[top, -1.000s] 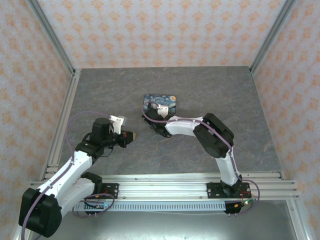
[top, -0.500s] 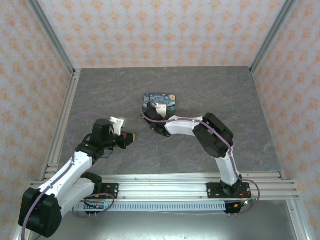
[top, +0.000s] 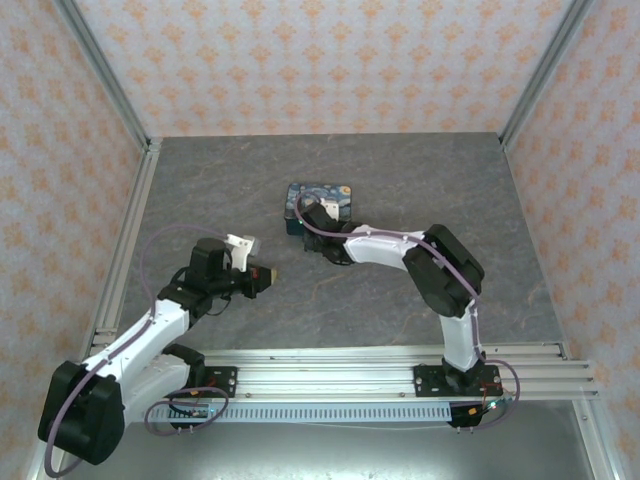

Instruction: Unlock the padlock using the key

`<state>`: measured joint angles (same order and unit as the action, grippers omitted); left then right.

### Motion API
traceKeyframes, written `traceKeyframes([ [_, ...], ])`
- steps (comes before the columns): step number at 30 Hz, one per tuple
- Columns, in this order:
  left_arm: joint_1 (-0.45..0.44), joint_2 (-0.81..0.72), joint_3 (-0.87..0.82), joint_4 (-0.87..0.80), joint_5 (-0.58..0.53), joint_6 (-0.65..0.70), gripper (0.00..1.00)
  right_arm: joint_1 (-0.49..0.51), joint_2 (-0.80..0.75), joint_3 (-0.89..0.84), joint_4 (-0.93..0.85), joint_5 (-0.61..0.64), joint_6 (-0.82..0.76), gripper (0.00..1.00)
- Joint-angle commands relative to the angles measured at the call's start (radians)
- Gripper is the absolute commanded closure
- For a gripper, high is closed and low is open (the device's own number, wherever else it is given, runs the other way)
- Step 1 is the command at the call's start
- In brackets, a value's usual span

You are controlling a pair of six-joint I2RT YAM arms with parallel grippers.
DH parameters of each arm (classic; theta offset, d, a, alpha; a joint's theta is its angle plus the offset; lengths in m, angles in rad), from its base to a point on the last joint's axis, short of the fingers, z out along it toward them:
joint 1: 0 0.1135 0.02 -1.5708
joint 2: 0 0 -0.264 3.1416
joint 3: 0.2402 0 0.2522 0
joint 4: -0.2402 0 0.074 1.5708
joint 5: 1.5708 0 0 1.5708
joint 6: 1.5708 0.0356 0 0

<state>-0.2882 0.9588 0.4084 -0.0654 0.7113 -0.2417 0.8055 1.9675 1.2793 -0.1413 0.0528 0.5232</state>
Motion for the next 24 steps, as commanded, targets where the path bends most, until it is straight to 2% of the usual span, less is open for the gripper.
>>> traceKeyframes([
  [1, -0.015, 0.022, -0.004, 0.087, 0.041, -0.006, 1.0, -0.01, -0.05, 0.003, -0.012, -0.1, 0.013, 0.99],
  [4, -0.022, 0.042, -0.022, 0.163, 0.051, -0.027, 1.0, -0.018, -0.054, 0.021, -0.046, -0.153, 0.019, 0.99],
  [11, -0.023, 0.131, -0.11, 0.474, 0.079, -0.116, 1.0, -0.039, -0.082, 0.033, -0.087, -0.254, 0.045, 1.0],
  [24, -0.023, 0.514, -0.098, 0.942, 0.17, -0.228, 1.0, -0.062, -0.134, 0.035, -0.12, -0.336, 0.078, 1.0],
])
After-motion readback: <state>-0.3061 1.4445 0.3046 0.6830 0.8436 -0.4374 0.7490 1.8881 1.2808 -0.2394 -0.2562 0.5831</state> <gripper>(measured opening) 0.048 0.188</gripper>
